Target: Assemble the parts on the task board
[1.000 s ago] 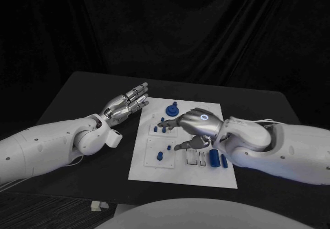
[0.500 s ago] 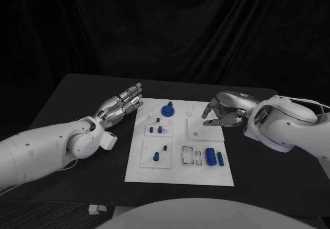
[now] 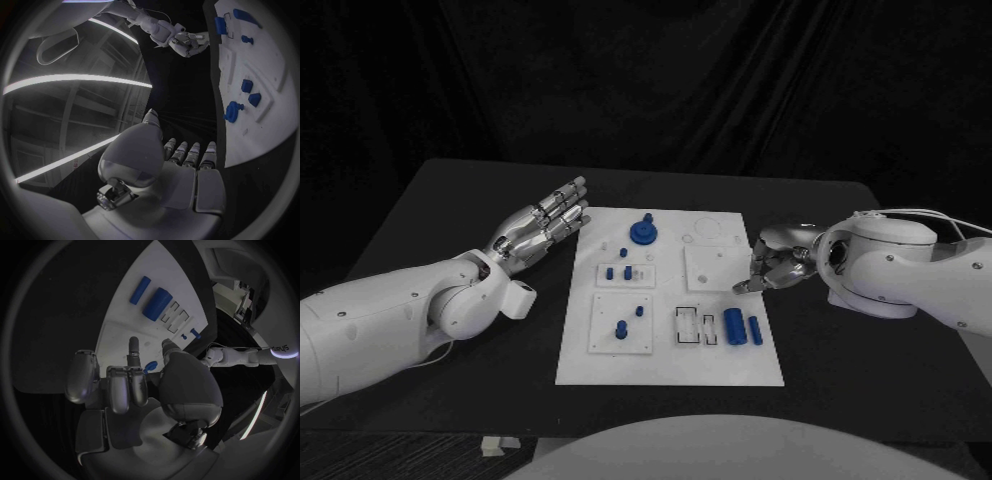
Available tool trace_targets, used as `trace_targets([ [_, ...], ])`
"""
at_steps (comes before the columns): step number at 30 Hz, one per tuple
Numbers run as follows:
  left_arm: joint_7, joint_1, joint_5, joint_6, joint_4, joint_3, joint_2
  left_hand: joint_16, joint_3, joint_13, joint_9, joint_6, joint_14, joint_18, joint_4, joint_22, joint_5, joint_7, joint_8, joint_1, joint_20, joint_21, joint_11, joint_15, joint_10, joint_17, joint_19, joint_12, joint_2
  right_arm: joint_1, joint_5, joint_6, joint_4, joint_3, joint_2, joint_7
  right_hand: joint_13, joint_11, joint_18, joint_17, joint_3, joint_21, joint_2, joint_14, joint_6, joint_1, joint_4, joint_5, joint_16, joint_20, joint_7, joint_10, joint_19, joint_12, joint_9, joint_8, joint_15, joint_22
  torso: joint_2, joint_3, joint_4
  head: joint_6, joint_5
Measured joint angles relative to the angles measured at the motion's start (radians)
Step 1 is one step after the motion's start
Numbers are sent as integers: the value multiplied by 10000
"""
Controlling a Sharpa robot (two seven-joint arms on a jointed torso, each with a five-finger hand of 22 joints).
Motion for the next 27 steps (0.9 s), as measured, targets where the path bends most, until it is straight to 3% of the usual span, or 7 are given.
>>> trace_targets([
  [3, -3, -6, 0, 2, -3, 0, 0, 0, 0, 0, 0, 0, 0, 1, 0, -1, 0, 0, 0, 0, 0, 0, 0, 0, 0, 0, 0, 0, 0, -76, -95, 192, -22, 0, 80, -220, 0, -20, -157, 0, 0, 545, -28, -16, -62, -267, 0, -65, 66, -28, -62, -20, 28, 109, 678, 254, -16, 0, -5, -7, 8, 0, -17],
  [9, -13, -15, 0, 4, -3, 0, -11, 0, 0, 0, -1, 0, 0, 0, 0, -7, 0, 0, 0, 0, 0, 0, 78, 0, 5, 1, 0, 0, 0, -252, -229, 364, -30, 2, 175, -477, -1, -143, -157, -1, 0, 1210, 93, -5, -15, -671, 0, -343, 111, -28, -197, 1, 27, 226, 1876, 674, -76, 0, -7, -12, 7, 0, 5],
  [12, -17, -17, 0, 6, -3, 0, -13, 0, 0, 0, -1, 0, 0, 0, 0, -8, 46, 0, 0, 0, 0, 0, 80, 0, 6, 2, 0, 0, 0, -303, -273, 363, -26, 1, 219, -547, -2, -201, -156, -2, 0, 1412, 264, -17, 75, -839, 0, -487, 148, -65, -287, -13, 64, 226, 2270, 735, -88, 2, -5, -12, 1, 0, 13],
  [14, -20, -24, 0, 8, -4, 0, -14, 0, 0, 0, -1, 0, 0, 0, 0, -9, 46, 0, 0, 0, 0, 0, 82, 0, 8, 2, 0, 0, 0, -327, -296, 348, -23, 0, 252, -579, -2, -309, -271, -2, 0, 1663, 538, 0, 347, -1217, 0, -766, 149, -109, -404, -12, 20, 287, 2590, 632, -177, 7, -3, -12, -3, 0, 15],
  [18, -24, -28, 0, 12, -14, 0, -12, 0, 0, 1, -1, 0, 0, 0, -1, -9, 47, 0, 0, 0, 0, 0, 84, 0, 9, 4, 0, 0, 0, -352, -327, 340, -23, 0, 293, -631, -3, -309, -310, -2, 0, 1733, 785, 1, 593, -1464, 0, -817, 148, -119, -372, -12, 10, 293, 2349, 64, -178, 8, 0, -12, -4, 0, -6],
  [21, -28, -33, 0, 15, -17, 0, -10, 0, 0, 1, -1, 0, 0, 0, -1, -9, 46, 0, 0, 0, 0, 0, 83, 0, 10, 5, 0, 0, 0, -391, -332, 344, -28, 3, 322, -668, -3, -308, -309, -2, 1, 1799, 972, 1, 663, -1651, 0, -814, 148, -119, -302, -13, 10, 293, 1935, -477, -178, 7, 1, -11, -2, 0, -40],
  [27, -37, -38, 0, 21, -18, 0, -18, 0, 0, 0, -2, 0, 0, 0, -1, -8, 46, 0, 0, 0, 0, 0, 84, 0, 10, 6, 0, 0, 0, -512, -288, 366, 18, 4, 345, -711, -3, -150, -308, -3, -53, 1876, 823, 1, 696, -1333, -168, -853, 147, -119, -187, -19, 9, 292, 1199, -1363, -178, 7, 0, -11, 1, 0, -43],
])
